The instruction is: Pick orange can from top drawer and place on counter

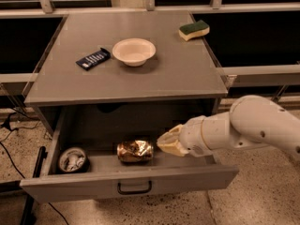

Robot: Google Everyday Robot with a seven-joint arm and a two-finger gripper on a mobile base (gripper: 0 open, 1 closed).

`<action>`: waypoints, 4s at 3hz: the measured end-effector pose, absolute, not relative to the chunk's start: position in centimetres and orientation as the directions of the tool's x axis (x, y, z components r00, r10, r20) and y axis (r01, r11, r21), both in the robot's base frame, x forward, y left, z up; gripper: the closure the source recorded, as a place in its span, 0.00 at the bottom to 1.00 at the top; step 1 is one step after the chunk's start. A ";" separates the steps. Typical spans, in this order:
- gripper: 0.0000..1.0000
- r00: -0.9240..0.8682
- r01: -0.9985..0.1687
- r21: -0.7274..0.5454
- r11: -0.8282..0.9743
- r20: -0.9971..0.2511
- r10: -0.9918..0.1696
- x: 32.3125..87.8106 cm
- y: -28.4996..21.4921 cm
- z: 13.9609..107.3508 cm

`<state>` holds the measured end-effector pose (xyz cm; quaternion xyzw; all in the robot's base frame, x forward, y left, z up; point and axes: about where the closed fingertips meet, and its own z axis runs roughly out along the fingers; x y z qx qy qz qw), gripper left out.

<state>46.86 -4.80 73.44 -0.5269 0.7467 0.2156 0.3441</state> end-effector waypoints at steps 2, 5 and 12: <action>1.00 -0.116 -0.960 -0.073 0.271 -0.777 -0.619 47.0 -0.1 71.3; 1.00 -0.009 -0.963 -0.183 0.197 -0.710 -0.704 48.5 2.9 69.3; 0.15 -0.003 -0.966 -0.191 0.172 -0.660 -0.751 50.5 4.5 66.2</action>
Offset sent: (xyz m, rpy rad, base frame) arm 0.0017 0.0639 -0.0308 0.0678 -0.0629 0.1202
